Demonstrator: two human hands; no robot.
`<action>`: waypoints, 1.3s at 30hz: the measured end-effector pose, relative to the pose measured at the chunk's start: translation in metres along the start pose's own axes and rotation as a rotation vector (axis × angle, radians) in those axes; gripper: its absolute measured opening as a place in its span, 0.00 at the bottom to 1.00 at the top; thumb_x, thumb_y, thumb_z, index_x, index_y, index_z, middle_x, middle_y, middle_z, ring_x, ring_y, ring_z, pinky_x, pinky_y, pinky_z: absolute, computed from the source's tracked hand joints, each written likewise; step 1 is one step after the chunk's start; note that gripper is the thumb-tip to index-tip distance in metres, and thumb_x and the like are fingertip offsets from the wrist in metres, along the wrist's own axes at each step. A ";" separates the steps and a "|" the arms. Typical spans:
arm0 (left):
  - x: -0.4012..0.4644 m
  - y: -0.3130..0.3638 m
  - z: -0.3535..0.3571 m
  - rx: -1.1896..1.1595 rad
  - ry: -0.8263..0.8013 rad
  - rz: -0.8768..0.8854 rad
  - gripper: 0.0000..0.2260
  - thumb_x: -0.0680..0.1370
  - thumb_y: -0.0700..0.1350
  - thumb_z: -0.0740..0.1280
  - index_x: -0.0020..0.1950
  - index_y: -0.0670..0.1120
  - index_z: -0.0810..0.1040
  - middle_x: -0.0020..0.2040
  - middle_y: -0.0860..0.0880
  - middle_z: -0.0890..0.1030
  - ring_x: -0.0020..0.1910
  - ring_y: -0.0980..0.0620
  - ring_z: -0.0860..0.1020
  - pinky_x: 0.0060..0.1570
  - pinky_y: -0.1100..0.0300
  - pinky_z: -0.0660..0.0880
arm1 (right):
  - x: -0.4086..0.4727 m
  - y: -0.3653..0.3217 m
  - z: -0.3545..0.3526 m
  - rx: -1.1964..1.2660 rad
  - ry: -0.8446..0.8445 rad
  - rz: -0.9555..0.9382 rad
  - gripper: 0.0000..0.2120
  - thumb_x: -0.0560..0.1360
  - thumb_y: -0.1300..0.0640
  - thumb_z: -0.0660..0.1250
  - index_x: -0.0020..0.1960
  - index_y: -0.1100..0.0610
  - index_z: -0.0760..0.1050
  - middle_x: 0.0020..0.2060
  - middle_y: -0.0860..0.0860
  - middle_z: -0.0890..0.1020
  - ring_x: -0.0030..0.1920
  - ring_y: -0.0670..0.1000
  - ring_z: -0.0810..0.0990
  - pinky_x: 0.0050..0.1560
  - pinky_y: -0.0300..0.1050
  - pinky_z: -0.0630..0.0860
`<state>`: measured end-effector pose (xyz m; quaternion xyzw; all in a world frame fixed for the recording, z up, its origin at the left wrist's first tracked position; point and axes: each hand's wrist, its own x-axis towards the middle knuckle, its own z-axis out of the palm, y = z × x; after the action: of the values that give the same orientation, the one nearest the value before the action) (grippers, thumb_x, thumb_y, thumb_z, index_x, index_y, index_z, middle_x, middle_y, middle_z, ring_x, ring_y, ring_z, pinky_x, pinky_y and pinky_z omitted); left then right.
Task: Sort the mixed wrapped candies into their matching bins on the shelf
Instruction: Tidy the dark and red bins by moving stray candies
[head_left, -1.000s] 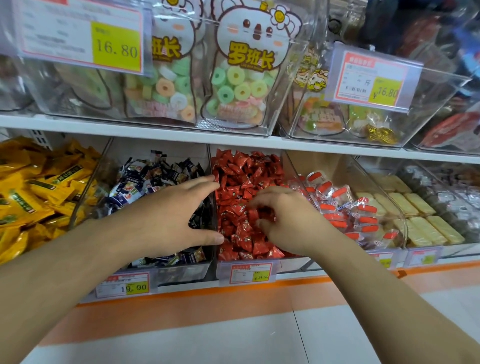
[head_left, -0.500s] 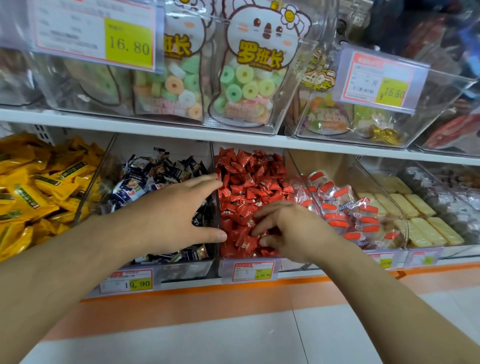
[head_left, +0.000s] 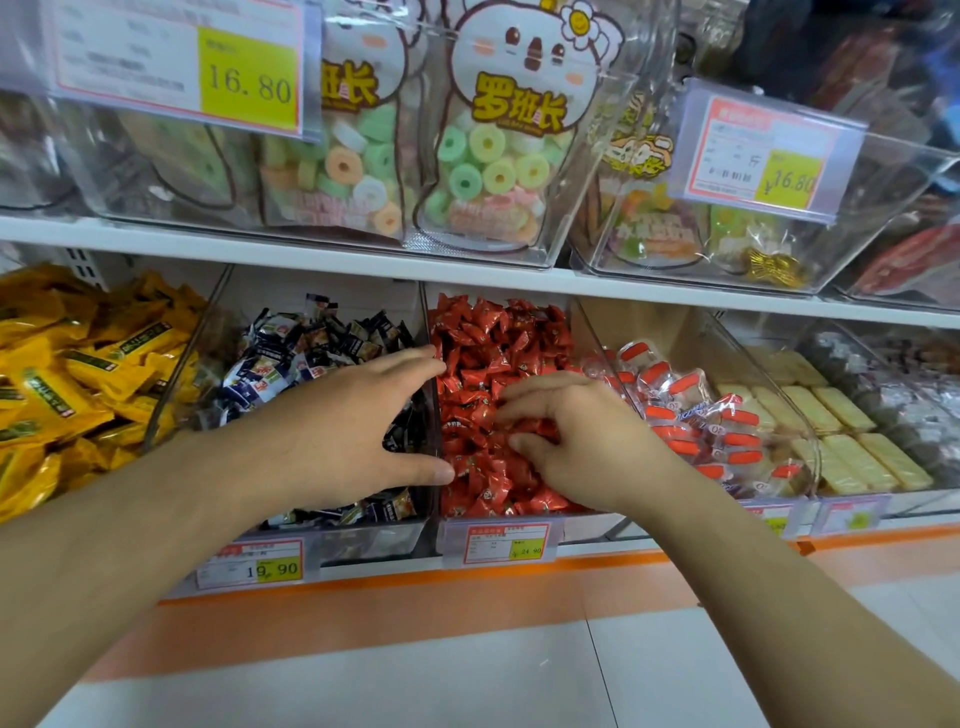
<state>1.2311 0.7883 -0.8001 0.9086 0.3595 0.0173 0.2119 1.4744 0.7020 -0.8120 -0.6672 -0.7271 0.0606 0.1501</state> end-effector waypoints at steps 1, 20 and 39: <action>0.000 0.000 0.000 0.000 -0.001 -0.001 0.47 0.70 0.73 0.67 0.82 0.65 0.45 0.80 0.70 0.40 0.80 0.59 0.56 0.76 0.57 0.59 | 0.001 -0.006 0.002 0.046 0.013 -0.043 0.12 0.77 0.55 0.72 0.60 0.45 0.85 0.62 0.40 0.81 0.66 0.44 0.75 0.71 0.48 0.70; 0.000 -0.004 0.002 -0.003 -0.016 0.000 0.47 0.71 0.74 0.65 0.82 0.66 0.43 0.80 0.70 0.38 0.81 0.59 0.54 0.77 0.54 0.60 | 0.007 0.012 0.012 -0.143 -0.275 0.131 0.29 0.78 0.45 0.72 0.77 0.38 0.68 0.81 0.40 0.59 0.78 0.52 0.57 0.78 0.55 0.62; 0.001 -0.004 0.004 -0.012 0.010 0.007 0.47 0.70 0.74 0.67 0.82 0.65 0.45 0.80 0.70 0.40 0.80 0.59 0.56 0.77 0.55 0.60 | 0.008 -0.009 -0.001 0.034 -0.574 0.102 0.25 0.76 0.40 0.69 0.72 0.30 0.70 0.69 0.35 0.76 0.67 0.43 0.75 0.69 0.45 0.72</action>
<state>1.2295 0.7904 -0.8054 0.9084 0.3575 0.0249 0.2154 1.4650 0.7087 -0.8077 -0.6559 -0.7040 0.2668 -0.0539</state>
